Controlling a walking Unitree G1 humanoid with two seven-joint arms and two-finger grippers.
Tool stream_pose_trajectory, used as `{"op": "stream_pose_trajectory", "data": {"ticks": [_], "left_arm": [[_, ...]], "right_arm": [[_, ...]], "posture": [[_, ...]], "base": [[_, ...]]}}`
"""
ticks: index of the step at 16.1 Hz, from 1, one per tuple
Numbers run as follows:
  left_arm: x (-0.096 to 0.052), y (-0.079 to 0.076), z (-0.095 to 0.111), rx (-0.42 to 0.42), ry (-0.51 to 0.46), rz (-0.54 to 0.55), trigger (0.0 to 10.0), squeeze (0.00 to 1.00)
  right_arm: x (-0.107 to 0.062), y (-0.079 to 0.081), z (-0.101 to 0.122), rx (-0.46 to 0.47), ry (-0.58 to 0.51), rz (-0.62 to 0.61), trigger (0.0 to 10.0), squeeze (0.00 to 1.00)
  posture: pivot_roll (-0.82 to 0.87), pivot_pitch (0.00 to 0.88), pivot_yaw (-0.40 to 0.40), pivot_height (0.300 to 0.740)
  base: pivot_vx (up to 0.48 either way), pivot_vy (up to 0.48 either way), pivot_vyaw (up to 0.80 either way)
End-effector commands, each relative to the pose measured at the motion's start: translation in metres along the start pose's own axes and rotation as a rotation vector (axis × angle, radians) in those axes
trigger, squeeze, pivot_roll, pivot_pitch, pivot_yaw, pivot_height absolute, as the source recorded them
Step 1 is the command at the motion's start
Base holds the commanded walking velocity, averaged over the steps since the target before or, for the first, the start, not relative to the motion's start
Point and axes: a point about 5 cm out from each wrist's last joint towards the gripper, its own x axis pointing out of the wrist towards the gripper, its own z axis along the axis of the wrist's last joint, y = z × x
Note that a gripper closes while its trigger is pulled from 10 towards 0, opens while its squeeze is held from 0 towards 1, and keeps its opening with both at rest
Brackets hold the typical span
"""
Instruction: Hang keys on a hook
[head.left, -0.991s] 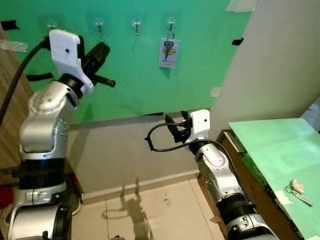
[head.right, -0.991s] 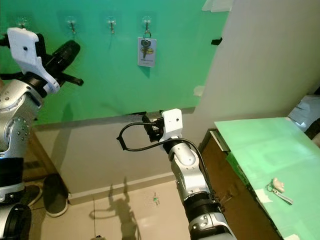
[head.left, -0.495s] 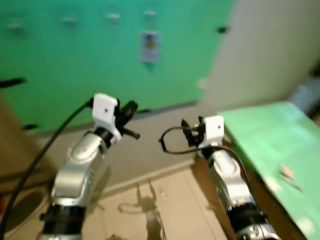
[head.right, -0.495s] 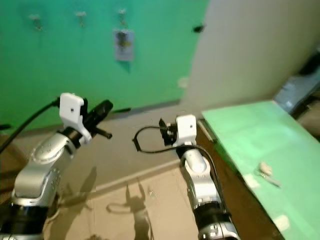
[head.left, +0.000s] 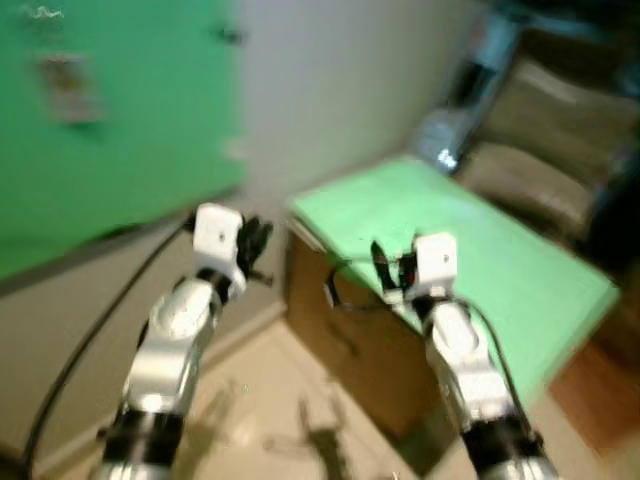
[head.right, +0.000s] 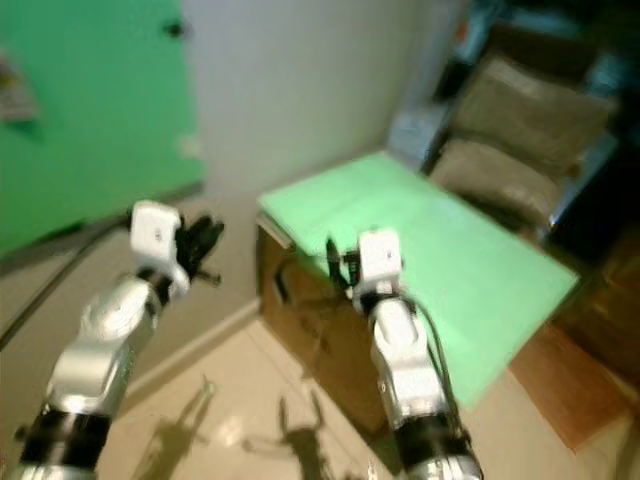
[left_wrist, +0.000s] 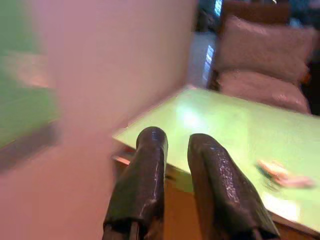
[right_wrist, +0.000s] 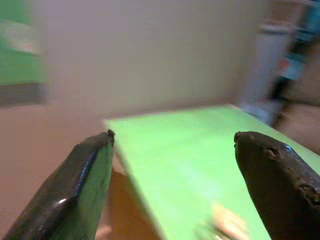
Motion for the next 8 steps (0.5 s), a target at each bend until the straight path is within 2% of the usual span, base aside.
{"op": "stream_pose_trajectory", "data": {"ticks": [1,5,6,8], "left_arm": [[0.003,0.003,0.002,0.047,-0.010,0.025,10.0,1.00],[0.007,0.013,-0.003,0.057,0.017,0.099,10.0,1.00],[0.008,0.016,-0.004,0.025,0.021,0.132,10.0,1.00],[0.009,0.017,-0.004,0.022,0.023,0.159,10.0,1.00]], "right_arm": [[0.001,-0.002,0.004,0.001,-0.013,-0.020,10.0,1.00],[0.001,-0.005,0.006,0.021,-0.021,-0.035,10.0,1.00],[0.001,-0.005,0.006,0.031,-0.021,-0.043,10.0,1.00],[0.002,-0.006,0.005,0.056,-0.013,-0.053,10.0,1.00]], "posture": [[0.03,0.000,-0.028,0.740],[0.02,0.000,-0.024,0.740],[0.01,0.000,-0.019,0.740],[0.01,0.000,-0.015,0.740]], "base": [[0.000,0.000,-0.73],[0.000,0.000,-0.75],[0.000,0.000,-0.76],[0.000,0.000,-0.77]]}}
